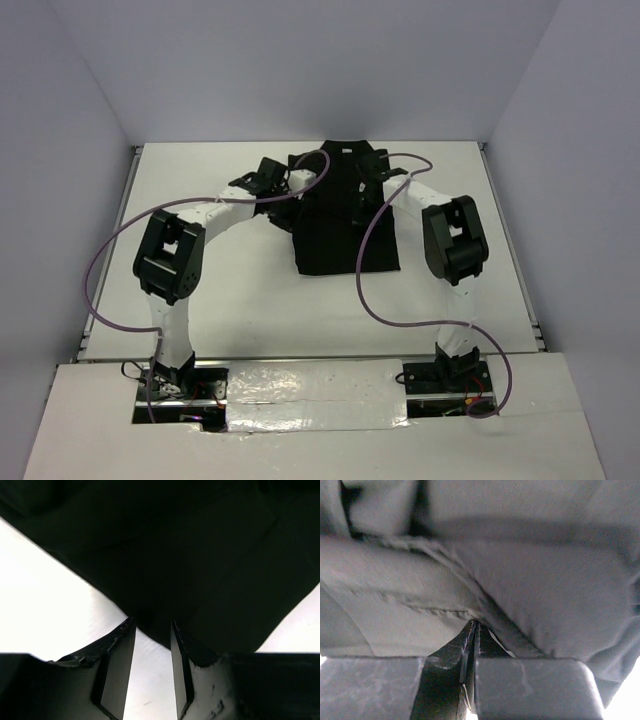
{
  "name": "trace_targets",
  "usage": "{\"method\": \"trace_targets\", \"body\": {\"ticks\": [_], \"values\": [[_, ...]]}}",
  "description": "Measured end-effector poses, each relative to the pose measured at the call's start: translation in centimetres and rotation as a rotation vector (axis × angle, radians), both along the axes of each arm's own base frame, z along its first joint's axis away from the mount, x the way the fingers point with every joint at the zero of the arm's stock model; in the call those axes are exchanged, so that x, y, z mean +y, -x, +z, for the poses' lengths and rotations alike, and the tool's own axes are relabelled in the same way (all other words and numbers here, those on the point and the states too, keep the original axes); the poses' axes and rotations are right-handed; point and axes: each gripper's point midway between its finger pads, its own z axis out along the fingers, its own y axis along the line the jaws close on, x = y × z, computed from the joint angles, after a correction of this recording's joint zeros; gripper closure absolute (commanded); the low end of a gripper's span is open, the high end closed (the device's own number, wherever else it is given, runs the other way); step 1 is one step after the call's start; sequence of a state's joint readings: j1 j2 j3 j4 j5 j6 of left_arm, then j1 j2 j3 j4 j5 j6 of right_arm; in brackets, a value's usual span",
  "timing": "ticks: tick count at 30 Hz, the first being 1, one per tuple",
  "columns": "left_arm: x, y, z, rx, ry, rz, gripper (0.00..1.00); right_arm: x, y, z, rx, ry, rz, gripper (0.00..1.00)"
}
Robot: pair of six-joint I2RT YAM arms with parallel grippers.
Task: Fold and stack the long sleeve shirts
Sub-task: Fold the shirt
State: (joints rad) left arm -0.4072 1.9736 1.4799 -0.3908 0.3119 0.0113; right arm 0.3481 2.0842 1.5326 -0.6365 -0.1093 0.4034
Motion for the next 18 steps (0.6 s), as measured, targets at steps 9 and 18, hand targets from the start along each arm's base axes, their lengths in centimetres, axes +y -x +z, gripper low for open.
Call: {"method": "trace_targets", "body": {"ticks": [9, 18], "values": [[-0.3, 1.2, -1.4, 0.035, -0.022, 0.003, 0.53, -0.7, -6.5, 3.1, -0.160, 0.101, -0.062, 1.00], [0.3, 0.9, -1.5, 0.010, -0.057, -0.007, 0.53, -1.4, -16.0, 8.8, -0.388, 0.147, -0.121, 1.00]]}}
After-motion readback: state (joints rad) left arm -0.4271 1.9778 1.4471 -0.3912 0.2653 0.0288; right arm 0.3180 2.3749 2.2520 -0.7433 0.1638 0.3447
